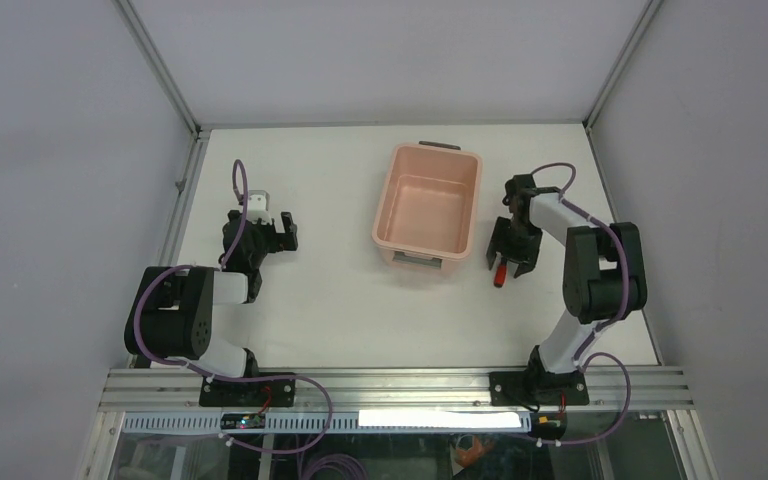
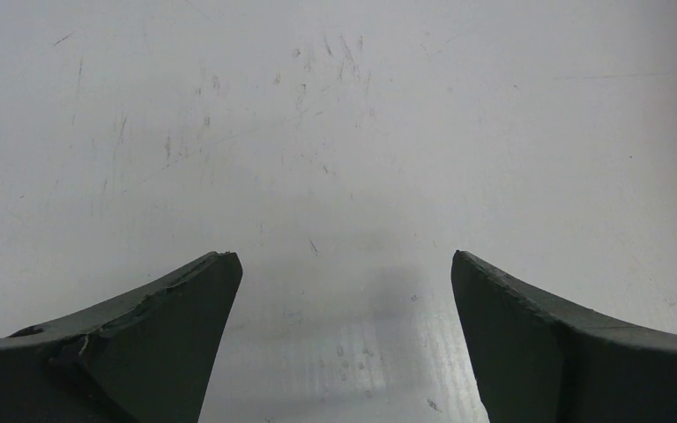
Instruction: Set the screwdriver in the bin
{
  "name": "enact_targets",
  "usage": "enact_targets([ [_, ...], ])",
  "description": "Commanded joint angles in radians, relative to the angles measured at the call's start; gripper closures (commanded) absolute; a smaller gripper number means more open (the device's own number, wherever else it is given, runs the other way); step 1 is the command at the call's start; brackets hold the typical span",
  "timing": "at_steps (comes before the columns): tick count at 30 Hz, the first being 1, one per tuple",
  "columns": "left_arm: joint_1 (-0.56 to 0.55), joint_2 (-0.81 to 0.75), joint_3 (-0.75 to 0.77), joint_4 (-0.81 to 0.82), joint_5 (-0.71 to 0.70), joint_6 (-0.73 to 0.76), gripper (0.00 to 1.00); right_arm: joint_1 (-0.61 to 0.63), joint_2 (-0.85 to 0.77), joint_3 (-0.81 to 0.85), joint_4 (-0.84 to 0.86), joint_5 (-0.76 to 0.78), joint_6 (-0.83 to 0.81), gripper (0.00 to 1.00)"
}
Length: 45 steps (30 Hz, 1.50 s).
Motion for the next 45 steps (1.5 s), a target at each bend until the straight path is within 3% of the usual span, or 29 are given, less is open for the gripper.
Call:
enact_targets([
  [1,-0.003,-0.004,0.018,0.062,-0.005,-0.011,0.01,-0.003,0.020,-0.036,0.118,-0.030,0.006,0.43],
  [8,-0.003,-0.005,0.018,0.062,-0.004,-0.011,0.01,-0.003,0.036,0.039,0.029,-0.011,-0.045,1.00],
  [19,-0.003,-0.005,0.019,0.057,-0.004,-0.011,0.01,-0.017,-0.040,0.611,-0.559,0.054,-0.153,1.00],
  [23,-0.003,-0.006,0.019,0.058,-0.005,-0.011,0.01,-0.018,-0.057,0.773,-0.636,0.015,-0.138,1.00],
  [28,-0.003,-0.006,0.019,0.057,-0.004,-0.011,0.01,0.013,-0.068,0.859,-0.597,-0.115,-0.035,1.00],
  [32,-0.003,-0.006,0.019,0.057,-0.004,-0.011,0.01,0.144,-0.060,0.857,-0.428,-0.165,0.062,1.00],
  [35,-0.003,-0.006,0.019,0.057,-0.005,-0.011,0.01,0.262,-0.013,0.875,-0.300,-0.139,0.113,1.00],
  [40,-0.003,-0.006,0.019,0.057,-0.005,-0.011,0.01,0.373,0.123,0.915,-0.236,-0.031,0.142,1.00],
  [45,-0.003,-0.004,0.019,0.059,-0.004,-0.011,0.01,0.423,0.204,0.802,-0.145,0.034,0.138,1.00],
])
